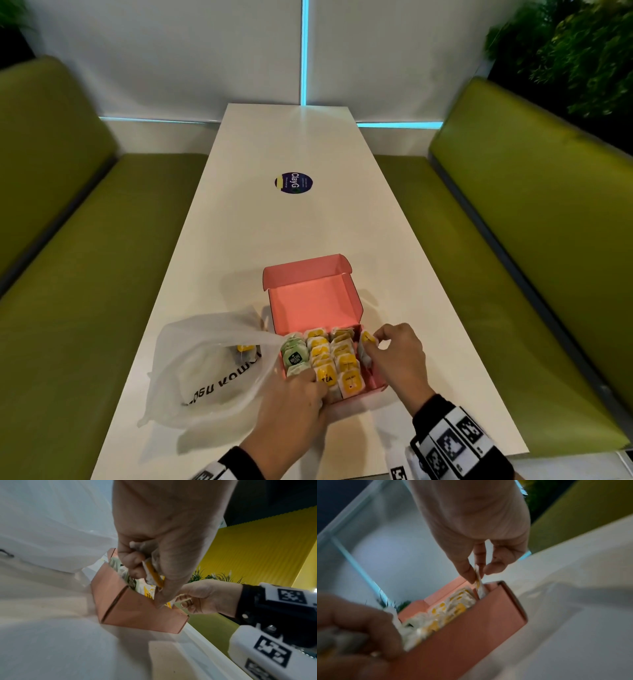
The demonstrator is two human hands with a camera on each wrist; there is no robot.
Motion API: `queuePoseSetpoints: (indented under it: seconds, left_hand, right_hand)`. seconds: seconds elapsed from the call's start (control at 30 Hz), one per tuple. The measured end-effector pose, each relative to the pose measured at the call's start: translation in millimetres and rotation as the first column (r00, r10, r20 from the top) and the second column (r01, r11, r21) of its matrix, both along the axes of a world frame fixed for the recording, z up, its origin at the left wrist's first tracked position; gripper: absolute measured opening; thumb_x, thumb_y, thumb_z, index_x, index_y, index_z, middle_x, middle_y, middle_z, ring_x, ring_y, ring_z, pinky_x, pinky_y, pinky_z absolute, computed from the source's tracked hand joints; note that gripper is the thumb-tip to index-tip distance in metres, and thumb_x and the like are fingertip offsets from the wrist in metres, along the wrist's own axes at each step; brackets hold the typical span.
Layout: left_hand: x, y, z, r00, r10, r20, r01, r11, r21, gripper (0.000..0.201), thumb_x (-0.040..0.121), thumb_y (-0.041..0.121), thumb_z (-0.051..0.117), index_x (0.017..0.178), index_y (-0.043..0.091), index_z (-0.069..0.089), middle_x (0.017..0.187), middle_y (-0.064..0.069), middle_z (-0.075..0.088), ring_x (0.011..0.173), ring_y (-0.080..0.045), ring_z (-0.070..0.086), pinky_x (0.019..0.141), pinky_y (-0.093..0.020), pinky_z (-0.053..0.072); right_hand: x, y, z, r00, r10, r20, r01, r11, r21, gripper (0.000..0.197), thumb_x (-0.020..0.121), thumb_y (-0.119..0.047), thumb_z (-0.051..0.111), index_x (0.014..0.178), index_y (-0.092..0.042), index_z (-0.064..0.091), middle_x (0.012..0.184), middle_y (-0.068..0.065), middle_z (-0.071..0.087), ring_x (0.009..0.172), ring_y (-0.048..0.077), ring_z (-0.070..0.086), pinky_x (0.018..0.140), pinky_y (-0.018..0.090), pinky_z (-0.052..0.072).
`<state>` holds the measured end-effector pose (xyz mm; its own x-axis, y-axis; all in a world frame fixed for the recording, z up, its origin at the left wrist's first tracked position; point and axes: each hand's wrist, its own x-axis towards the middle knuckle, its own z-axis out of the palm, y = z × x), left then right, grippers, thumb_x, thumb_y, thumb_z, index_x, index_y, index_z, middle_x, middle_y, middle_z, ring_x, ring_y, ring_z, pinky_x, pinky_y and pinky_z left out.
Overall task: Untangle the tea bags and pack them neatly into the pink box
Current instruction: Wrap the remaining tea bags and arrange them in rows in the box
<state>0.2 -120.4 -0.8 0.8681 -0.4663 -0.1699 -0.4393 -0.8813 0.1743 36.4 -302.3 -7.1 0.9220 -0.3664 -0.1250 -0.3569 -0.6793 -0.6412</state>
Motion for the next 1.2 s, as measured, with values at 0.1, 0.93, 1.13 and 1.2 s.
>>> queuePoseSetpoints:
  seconds: [0.1, 0.93, 1.13, 1.2]
  left_hand:
    - [-1, 2, 8, 0.999, -0.041, -0.008, 0.041, 0.999, -0.009, 0.024, 0.054, 0.046, 0.047, 0.043, 0.028, 0.059, 0.047, 0.013, 0.049, 0.043, -0.006, 0.051, 0.068, -0.034, 0.055]
    - [15, 5, 14, 0.584, -0.067, -0.809, -0.81, 0.017, -0.586, 0.012, 0.099, 0.02, 0.039, 0.105, 0.02, 0.048, 0.096, -0.006, 0.061, 0.082, -0.014, 0.06, 0.067, -0.029, 0.048]
    - [12, 2, 21, 0.582, -0.14, -0.801, -0.813, -0.079, -0.577, 0.014, 0.099, 0.011, 0.037, 0.106, 0.016, 0.048, 0.072, -0.005, 0.058, 0.055, -0.012, 0.054, 0.047, -0.023, 0.041]
    - [12, 3, 19, 0.582, -0.116, -0.805, -0.813, -0.07, -0.578, 0.014, 0.099, 0.012, 0.038, 0.104, 0.016, 0.05, 0.078, -0.005, 0.058, 0.064, -0.013, 0.053, 0.053, -0.024, 0.04]
  right_hand:
    - [3, 2, 1, 1.0, 0.016, 0.004, -0.016, 0.997, -0.07, 0.013, 0.083, -0.029, 0.064, 0.077, -0.02, 0.056, 0.096, -0.003, 0.041, 0.088, 0.021, 0.053, 0.068, 0.026, 0.033]
    - [-24, 25, 35, 0.852, 0.448, 0.272, -0.524, 0.744, 0.416, 0.026, 0.066, -0.037, 0.073, 0.087, -0.028, 0.062, 0.087, -0.009, 0.06, 0.056, 0.003, 0.048, 0.058, 0.012, 0.039]
    - [-23, 37, 32, 0.838, 0.492, 0.237, -0.545, 0.786, 0.293, 0.036, 0.073, -0.008, 0.073, 0.086, -0.036, 0.056, 0.091, -0.003, 0.059, 0.059, 0.005, 0.051, 0.06, 0.009, 0.039]
    - [-24, 39, 33, 0.874, 0.433, 0.221, -0.485, 0.802, 0.349, 0.032, 0.072, -0.003, 0.072, 0.081, -0.031, 0.058, 0.081, -0.007, 0.06, 0.056, 0.004, 0.05, 0.057, 0.01, 0.039]
